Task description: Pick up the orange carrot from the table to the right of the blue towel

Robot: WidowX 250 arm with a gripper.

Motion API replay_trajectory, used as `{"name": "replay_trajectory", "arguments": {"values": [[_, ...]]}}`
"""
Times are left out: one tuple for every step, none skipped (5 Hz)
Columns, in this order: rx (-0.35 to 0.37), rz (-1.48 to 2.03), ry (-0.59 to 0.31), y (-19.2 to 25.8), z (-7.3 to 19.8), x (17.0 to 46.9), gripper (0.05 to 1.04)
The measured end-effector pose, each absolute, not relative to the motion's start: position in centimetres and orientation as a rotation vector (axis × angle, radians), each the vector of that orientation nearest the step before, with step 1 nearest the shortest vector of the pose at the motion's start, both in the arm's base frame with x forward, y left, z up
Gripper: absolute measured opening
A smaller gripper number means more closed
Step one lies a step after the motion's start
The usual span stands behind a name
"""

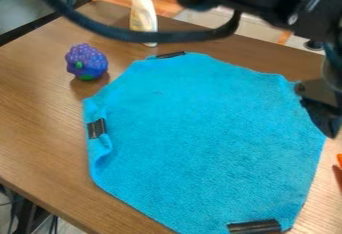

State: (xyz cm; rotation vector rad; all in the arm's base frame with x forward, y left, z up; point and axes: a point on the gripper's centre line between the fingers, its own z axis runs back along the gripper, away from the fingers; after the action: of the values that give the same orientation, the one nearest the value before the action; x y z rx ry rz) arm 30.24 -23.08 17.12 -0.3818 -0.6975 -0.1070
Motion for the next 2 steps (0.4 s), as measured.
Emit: {"name": "replay_trajectory", "arguments": {"values": [[-0.41, -0.024, -0.75, -23.8, 16.9, 30.7, 1.001], [-0.382, 0.054, -0.705, -24.0, 15.6, 30.9, 1.0]]}}
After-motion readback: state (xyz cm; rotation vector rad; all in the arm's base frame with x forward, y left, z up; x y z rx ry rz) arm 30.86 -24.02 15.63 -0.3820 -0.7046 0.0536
